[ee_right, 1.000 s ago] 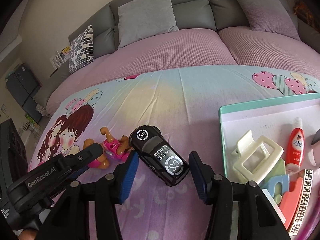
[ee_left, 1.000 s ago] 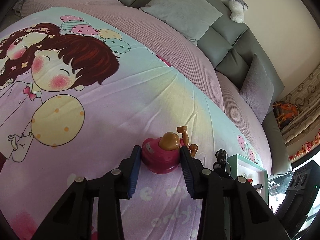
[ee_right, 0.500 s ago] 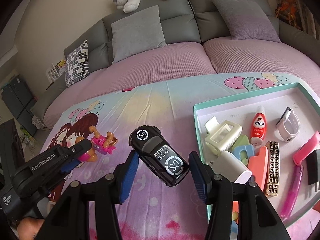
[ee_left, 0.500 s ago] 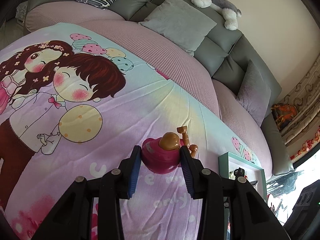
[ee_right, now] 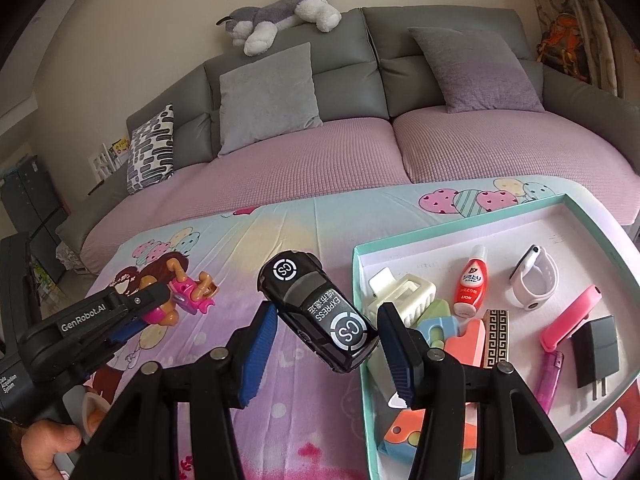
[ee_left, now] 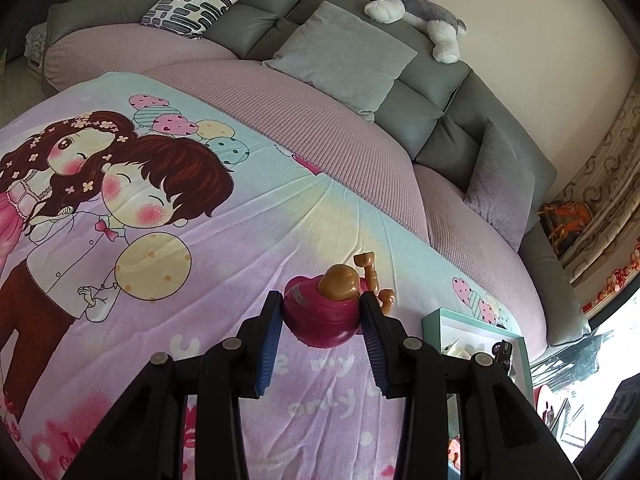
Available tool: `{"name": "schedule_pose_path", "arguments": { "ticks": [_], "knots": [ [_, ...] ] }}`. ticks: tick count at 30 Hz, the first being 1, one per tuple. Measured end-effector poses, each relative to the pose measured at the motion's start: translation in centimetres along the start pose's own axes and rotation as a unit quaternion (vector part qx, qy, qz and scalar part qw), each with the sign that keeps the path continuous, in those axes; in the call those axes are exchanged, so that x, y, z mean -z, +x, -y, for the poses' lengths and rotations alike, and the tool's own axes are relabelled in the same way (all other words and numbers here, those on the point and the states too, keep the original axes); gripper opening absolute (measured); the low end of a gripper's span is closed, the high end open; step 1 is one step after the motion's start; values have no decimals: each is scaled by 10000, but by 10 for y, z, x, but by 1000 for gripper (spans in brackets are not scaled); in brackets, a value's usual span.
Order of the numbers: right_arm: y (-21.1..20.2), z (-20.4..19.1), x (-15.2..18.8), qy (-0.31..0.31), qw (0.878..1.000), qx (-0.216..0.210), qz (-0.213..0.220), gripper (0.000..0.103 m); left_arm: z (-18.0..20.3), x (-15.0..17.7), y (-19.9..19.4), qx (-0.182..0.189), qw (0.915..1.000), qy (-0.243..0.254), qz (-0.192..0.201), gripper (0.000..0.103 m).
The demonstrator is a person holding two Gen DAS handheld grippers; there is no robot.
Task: Organize rigid objects
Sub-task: 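Carry the pink doll with the left tool while the right tool carries the black car to the tray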
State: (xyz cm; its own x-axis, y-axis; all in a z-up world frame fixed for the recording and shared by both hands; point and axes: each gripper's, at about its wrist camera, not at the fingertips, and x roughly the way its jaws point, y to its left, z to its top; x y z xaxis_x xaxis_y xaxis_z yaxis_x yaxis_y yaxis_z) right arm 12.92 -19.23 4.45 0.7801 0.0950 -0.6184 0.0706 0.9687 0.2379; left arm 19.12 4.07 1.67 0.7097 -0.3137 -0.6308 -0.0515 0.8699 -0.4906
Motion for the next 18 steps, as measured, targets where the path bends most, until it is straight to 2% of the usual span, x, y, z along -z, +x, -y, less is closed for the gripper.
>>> {"name": "schedule_pose_path", "arguments": {
  "ticks": [8,18],
  "knots": [
    [-12,37,-8,255,9983,481,192,55,40,9,3,282,9985,469,-40,41],
    [-24,80,-12,515,9923,1095,263,55,92,28,9,685,9918,1067,-185,41]
  ]
}}
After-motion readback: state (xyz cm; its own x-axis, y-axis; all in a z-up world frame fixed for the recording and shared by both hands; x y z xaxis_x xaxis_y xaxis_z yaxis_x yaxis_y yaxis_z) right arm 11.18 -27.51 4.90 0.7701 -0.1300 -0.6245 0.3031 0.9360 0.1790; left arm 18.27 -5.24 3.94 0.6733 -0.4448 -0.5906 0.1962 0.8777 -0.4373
